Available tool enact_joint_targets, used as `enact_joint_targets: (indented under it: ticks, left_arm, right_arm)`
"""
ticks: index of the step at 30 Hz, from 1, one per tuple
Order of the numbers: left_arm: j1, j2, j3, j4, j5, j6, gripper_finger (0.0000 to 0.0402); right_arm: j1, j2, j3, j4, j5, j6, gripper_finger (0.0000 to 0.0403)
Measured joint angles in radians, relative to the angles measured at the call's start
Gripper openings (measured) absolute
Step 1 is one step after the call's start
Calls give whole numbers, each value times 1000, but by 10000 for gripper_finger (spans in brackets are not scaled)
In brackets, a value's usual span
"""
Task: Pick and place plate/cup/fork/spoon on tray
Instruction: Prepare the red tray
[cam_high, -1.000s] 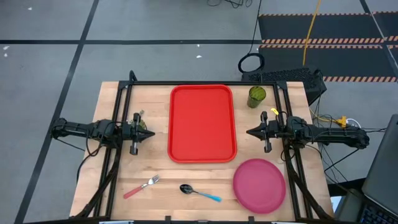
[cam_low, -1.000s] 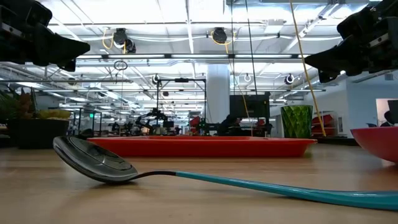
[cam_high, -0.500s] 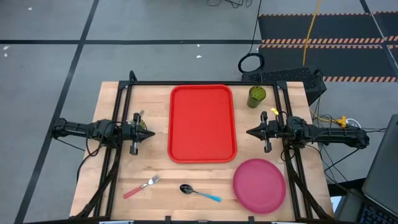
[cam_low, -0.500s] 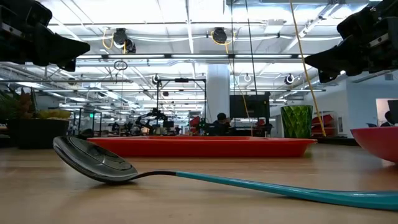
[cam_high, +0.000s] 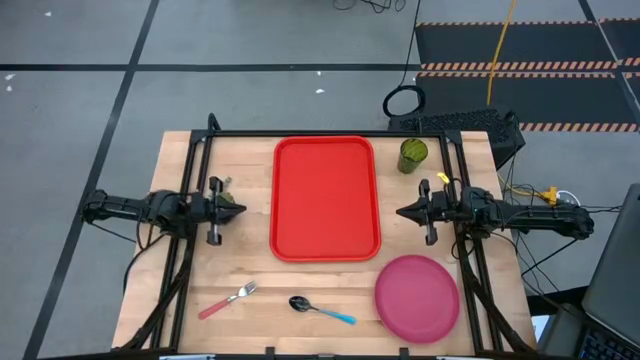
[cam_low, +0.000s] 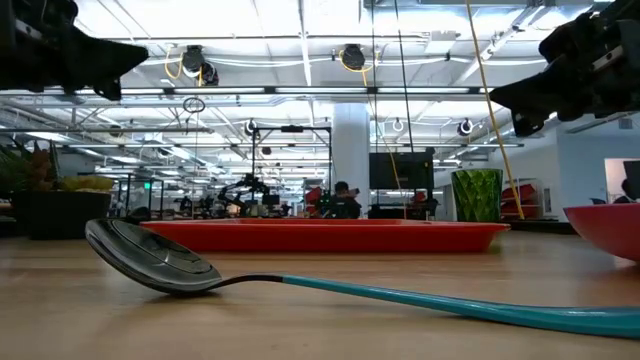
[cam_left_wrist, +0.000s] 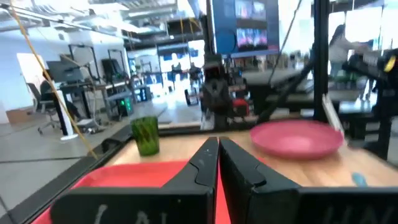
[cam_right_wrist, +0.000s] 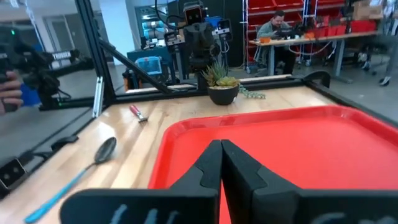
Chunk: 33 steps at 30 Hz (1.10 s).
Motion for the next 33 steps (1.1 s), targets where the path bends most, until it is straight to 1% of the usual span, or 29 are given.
enact_joint_targets:
  ticks: [4,7,9,13,17,20,22,25,27,29,33]
  left_arm:
    - [0,0,0,68,0,-74,19]
    - [0,0,0,97,0,-165,19]
    - [0,0,0,102,0,-200,19]
    - [0,0,0,110,0,-184,19]
    - [0,3,0,168,-2,-225,19]
    - [0,24,0,192,24,-190,19]
    - [0,49,12,186,14,-166,19]
    - [0,109,77,110,-38,-162,19]
    - [0,168,158,18,-57,-168,19]
    - [0,242,263,-96,-68,-170,19]
    - [0,421,509,-375,-93,-144,19]
  right_arm:
    - [0,0,0,22,0,10,0]
    - [0,0,0,60,0,12,0]
    - [0,0,0,80,0,12,0]
    - [0,0,0,118,0,12,0]
    - [0,0,0,132,0,12,0]
    - [0,0,0,131,0,12,0]
    - [0,0,0,131,0,12,0]
    - [0,0,0,131,0,12,0]
    - [0,0,0,131,0,12,0]
    - [0,0,0,132,0,12,0]
    - [0,0,0,132,0,-4,0]
